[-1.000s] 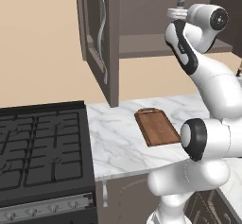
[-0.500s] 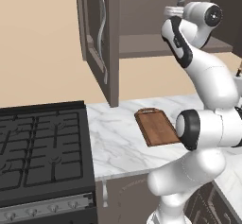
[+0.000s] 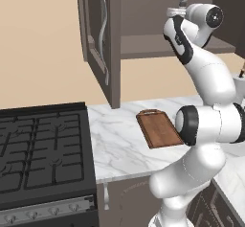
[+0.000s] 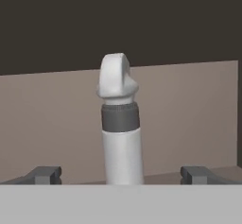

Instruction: Grab the spray bottle from the cabinet, then place it next to the cutting board for sanitizing. Then grab the dish brush from the countertop next to the sink and place it next to the cutting board.

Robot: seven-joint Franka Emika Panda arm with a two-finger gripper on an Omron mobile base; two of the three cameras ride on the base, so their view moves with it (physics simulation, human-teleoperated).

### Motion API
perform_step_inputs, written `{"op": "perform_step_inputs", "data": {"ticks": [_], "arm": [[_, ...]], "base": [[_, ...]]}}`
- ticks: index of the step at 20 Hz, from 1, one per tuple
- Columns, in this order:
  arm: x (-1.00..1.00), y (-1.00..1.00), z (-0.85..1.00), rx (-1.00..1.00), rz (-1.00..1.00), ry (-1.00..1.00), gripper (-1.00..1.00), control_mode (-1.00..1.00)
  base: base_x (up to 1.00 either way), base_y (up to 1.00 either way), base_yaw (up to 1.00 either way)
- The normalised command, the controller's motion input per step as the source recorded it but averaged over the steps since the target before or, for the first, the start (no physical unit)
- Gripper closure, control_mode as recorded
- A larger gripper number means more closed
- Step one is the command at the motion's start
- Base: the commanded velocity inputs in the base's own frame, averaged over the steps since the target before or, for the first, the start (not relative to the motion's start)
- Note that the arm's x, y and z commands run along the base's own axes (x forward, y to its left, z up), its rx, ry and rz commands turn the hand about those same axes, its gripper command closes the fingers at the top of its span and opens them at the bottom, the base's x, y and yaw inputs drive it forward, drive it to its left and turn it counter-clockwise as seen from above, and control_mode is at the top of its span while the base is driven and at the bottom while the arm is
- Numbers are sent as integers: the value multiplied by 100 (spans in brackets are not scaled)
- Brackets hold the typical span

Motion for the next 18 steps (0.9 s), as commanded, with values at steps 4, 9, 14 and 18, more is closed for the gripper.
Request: {"op": "perform_step_inputs", "data": {"ticks": [4, 9, 14, 18], "arm": [[15, 0, -3, 0, 0, 0, -100, -100], [20, 0, -1, 0, 0, 0, -100, -100], [22, 0, -5, 0, 0, 1, 100, -100], [32, 18, -7, 0, 0, 2, 100, -100]], "base": [[0, 0, 0], [0, 0, 0], [0, 0, 0], [0, 0, 0]]}}
